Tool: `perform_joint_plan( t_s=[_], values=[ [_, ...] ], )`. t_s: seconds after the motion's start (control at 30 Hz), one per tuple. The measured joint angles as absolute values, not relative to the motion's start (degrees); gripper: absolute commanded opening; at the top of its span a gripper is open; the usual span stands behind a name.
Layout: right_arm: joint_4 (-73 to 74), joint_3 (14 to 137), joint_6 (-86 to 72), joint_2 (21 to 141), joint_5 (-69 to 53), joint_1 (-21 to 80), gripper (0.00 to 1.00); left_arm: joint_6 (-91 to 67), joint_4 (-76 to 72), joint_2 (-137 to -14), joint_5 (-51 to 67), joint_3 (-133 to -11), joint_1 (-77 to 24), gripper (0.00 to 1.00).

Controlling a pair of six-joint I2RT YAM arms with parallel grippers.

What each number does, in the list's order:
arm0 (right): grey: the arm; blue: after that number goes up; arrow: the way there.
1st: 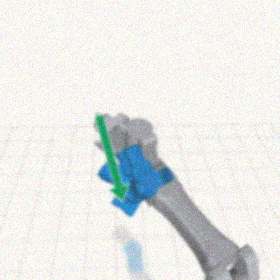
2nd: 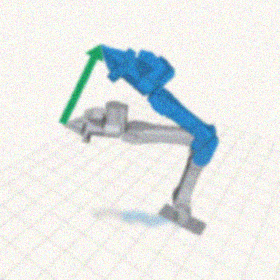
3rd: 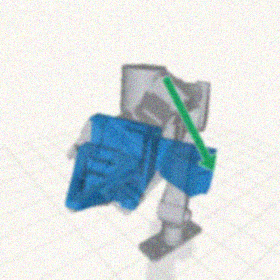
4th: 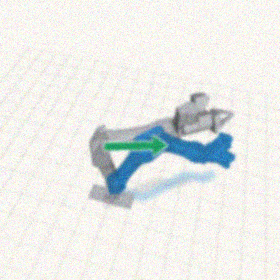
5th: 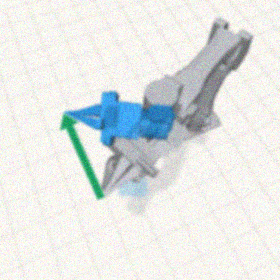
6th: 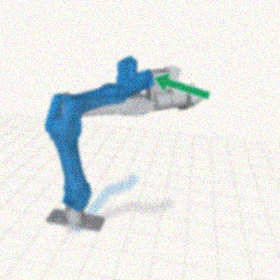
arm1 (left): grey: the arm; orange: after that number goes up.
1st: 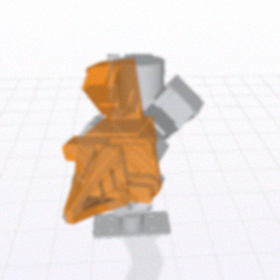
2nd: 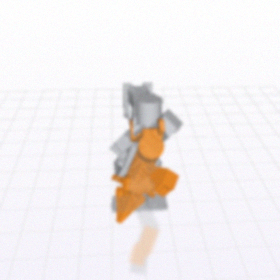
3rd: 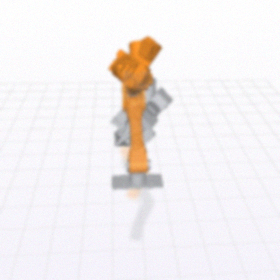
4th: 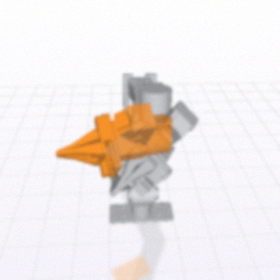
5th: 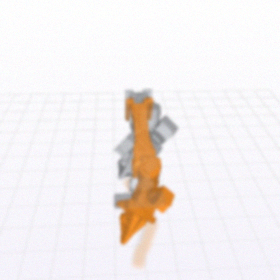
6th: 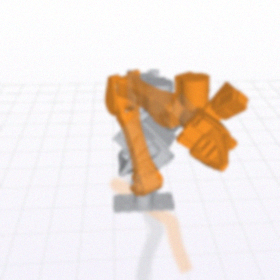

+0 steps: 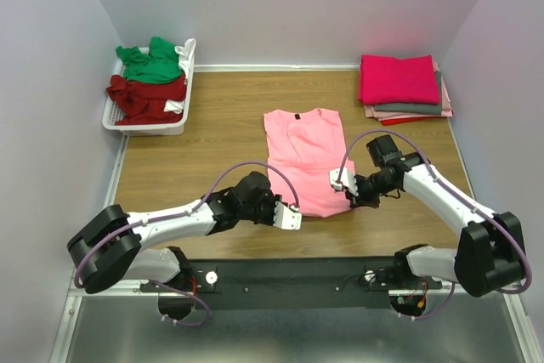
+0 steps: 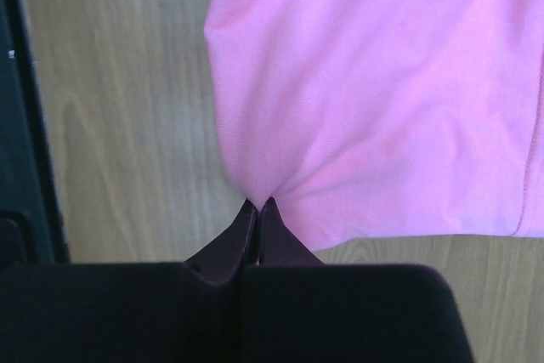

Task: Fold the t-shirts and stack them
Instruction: Fold the tshirt

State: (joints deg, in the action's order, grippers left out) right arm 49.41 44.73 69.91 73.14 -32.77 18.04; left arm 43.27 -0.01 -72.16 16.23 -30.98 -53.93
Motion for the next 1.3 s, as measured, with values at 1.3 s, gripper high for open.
perform_joint_plan(
  t_s=[1.3],
  values=[
    [56.3, 61.3, 66.3, 74.4, -32.3, 18.0, 0.0, 44.3, 6.3, -60.9, 10.0, -33.6, -52.0, 0.0]
  ],
)
